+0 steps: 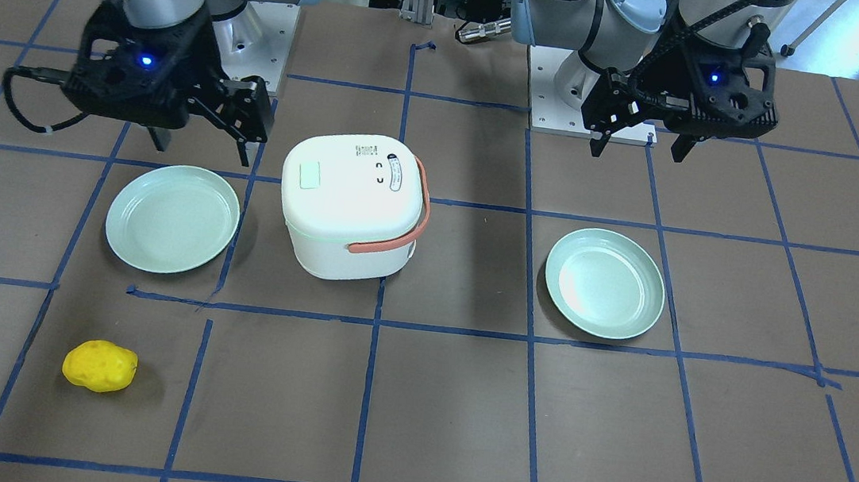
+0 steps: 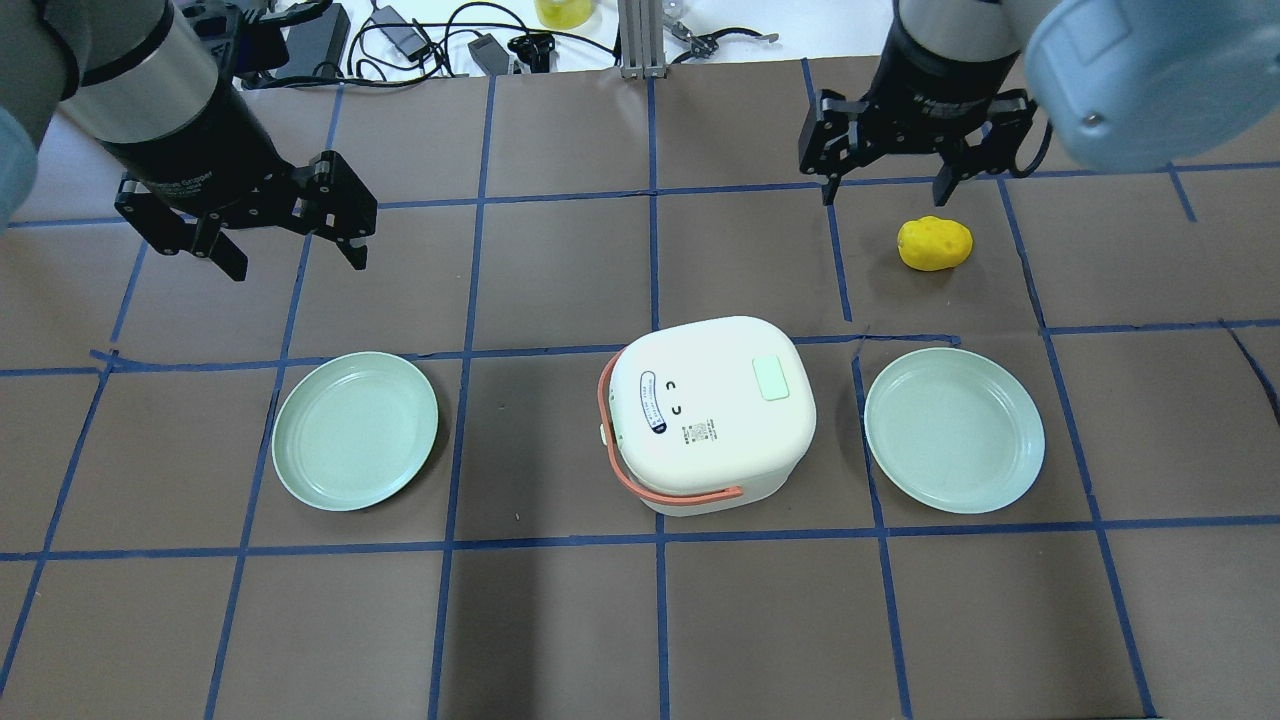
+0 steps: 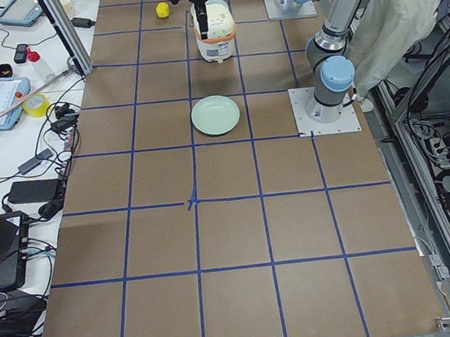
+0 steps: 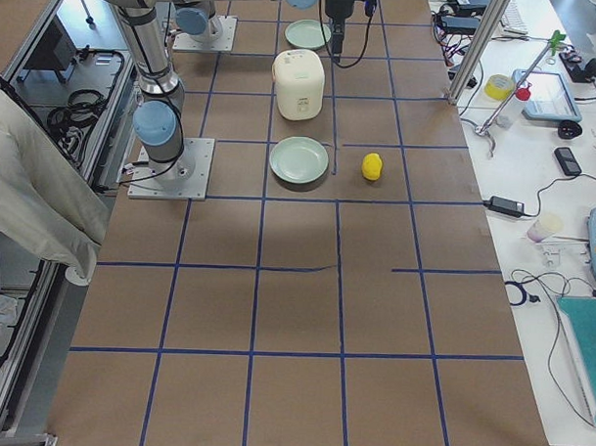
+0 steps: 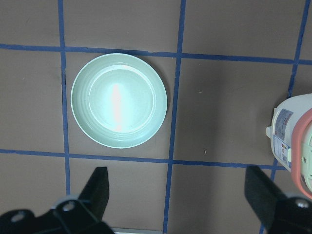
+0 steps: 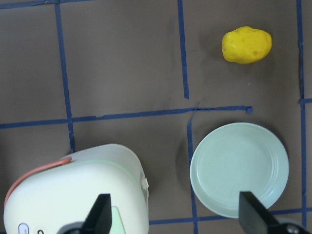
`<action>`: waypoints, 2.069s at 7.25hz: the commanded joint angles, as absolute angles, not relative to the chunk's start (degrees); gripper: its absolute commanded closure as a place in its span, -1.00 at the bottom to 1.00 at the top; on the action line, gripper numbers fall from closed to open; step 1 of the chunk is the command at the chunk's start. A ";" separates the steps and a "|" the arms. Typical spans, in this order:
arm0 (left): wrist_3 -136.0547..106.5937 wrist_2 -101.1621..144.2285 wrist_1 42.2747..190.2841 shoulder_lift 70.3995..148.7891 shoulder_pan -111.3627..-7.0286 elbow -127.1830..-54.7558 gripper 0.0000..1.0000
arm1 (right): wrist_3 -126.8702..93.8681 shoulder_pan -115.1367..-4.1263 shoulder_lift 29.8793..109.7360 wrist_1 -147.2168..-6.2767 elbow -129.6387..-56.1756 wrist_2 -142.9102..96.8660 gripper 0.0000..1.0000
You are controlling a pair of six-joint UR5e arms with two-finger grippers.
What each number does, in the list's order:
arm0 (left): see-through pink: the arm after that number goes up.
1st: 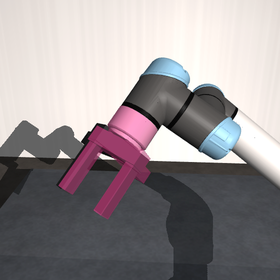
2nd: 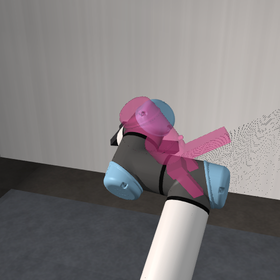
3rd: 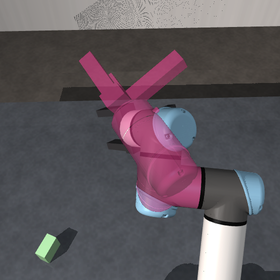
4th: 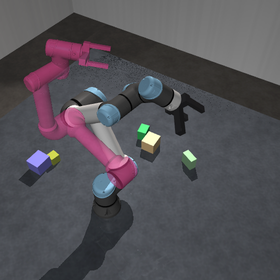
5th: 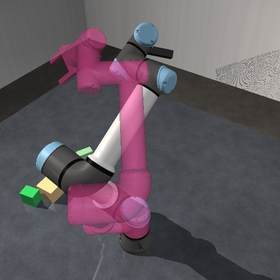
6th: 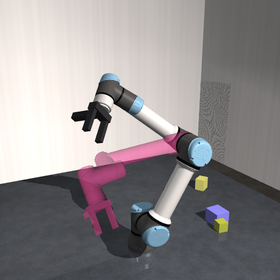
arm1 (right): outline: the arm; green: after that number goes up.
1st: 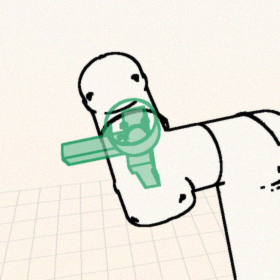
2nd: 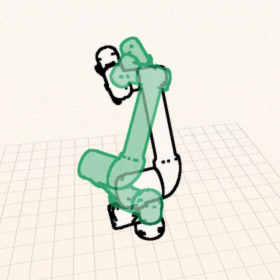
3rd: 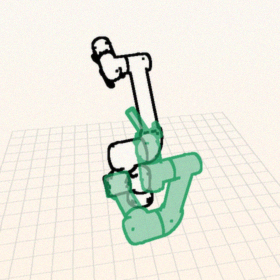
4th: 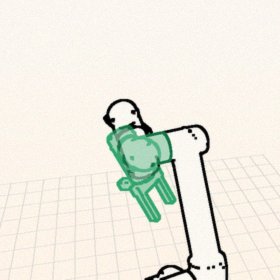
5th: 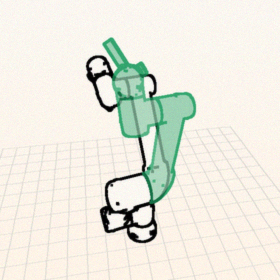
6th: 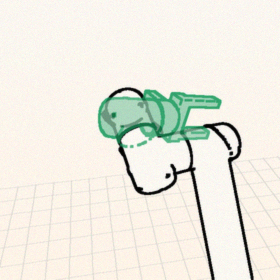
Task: Press rice cooker button
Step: 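Move the right gripper over the rice cooker's pale green lid button, then press down on the green lid button with the closed right gripper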
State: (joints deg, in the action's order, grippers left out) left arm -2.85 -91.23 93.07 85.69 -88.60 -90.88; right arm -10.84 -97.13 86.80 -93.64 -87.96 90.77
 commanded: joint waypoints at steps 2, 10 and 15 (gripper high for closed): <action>-2.90 -91.23 93.08 85.69 -88.59 -90.88 -1.00 | -11.96 -102.38 86.84 -94.39 -95.08 90.35 0.81; -2.81 -91.23 93.08 85.69 -88.59 -90.88 -1.00 | -11.43 -106.61 86.31 -103.62 -103.63 90.87 0.95; -2.90 -91.23 93.08 85.69 -88.59 -90.88 -1.00 | -10.90 -106.61 85.96 -105.29 -104.24 91.58 0.95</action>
State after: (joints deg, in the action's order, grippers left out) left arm -2.84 -91.23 93.08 85.69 -88.59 -90.88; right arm -11.12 -106.61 86.14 -105.25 -104.17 91.40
